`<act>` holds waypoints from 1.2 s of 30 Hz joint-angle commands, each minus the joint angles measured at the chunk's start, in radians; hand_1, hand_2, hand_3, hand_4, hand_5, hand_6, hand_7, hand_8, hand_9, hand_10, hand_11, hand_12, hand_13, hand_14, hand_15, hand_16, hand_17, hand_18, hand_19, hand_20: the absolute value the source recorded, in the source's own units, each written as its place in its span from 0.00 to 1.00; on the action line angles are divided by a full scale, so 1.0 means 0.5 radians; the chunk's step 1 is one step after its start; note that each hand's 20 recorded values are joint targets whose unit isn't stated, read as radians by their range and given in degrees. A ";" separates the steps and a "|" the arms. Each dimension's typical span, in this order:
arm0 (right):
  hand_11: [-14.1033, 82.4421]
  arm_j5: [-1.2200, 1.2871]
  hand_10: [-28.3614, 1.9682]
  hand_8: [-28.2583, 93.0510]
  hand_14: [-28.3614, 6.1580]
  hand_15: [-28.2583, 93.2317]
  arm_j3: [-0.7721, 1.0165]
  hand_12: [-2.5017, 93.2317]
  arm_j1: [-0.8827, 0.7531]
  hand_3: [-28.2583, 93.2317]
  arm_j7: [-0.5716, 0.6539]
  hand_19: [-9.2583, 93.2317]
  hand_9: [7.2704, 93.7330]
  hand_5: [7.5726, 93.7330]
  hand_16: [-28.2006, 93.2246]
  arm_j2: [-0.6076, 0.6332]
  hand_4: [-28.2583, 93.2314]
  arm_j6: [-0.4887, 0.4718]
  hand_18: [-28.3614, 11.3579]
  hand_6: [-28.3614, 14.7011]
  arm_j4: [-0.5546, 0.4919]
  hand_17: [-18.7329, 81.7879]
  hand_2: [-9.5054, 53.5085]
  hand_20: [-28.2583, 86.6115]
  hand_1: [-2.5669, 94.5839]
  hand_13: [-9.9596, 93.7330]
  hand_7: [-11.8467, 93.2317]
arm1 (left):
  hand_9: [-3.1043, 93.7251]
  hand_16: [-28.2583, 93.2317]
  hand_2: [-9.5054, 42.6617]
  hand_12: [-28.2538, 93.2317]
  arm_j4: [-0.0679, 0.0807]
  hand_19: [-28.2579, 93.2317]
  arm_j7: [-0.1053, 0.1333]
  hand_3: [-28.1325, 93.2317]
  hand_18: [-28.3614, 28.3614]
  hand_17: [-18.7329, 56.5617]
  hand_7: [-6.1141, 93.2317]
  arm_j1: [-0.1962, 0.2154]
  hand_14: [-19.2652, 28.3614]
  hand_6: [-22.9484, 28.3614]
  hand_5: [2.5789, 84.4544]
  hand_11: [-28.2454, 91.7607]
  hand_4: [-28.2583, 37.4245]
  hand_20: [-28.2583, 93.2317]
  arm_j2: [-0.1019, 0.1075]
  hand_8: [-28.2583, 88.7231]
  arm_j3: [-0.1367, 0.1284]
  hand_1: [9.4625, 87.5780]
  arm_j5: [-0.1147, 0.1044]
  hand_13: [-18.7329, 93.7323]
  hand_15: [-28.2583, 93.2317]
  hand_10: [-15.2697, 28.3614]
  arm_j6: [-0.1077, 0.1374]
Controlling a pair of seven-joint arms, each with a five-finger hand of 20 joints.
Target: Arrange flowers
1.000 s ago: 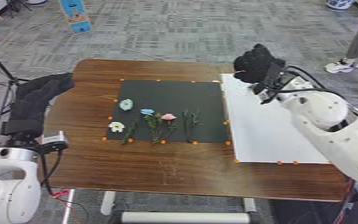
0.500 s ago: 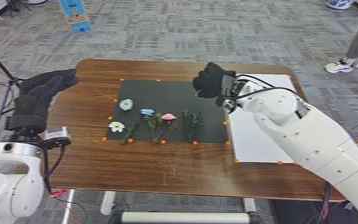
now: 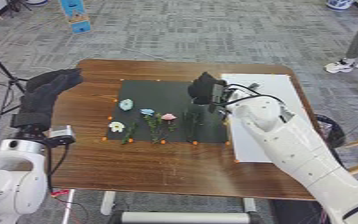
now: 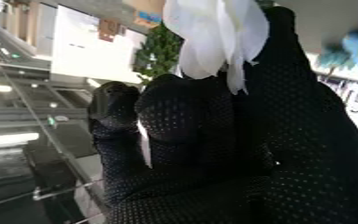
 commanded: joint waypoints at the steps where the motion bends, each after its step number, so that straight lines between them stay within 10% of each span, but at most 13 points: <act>1: 0.19 -0.170 0.72 0.19 0.64 0.78 0.062 0.29 -0.071 0.65 -0.074 0.87 0.92 0.78 0.59 -0.107 0.03 -0.021 0.16 0.76 0.088 0.56 0.07 0.82 0.69 0.85 0.39 | 0.56 0.23 0.41 0.32 0.004 0.33 -0.008 0.83 0.73 0.32 0.24 -0.035 0.70 0.49 0.60 0.41 0.03 0.38 -0.007 0.16 0.013 0.24 0.013 0.52 0.37 0.64 -0.021; 36: 0.28 0.350 0.57 0.13 0.55 0.81 0.001 0.19 0.101 0.80 0.427 0.86 0.80 0.61 0.58 0.321 0.07 -0.186 0.08 0.71 -0.367 0.52 0.00 0.83 0.32 0.81 0.32 | 0.56 0.23 0.40 0.32 -0.032 0.33 -0.002 0.83 0.73 0.31 0.24 0.068 0.70 0.49 0.59 0.41 0.03 0.38 -0.035 0.16 -0.058 0.23 0.017 0.51 0.37 0.64 -0.032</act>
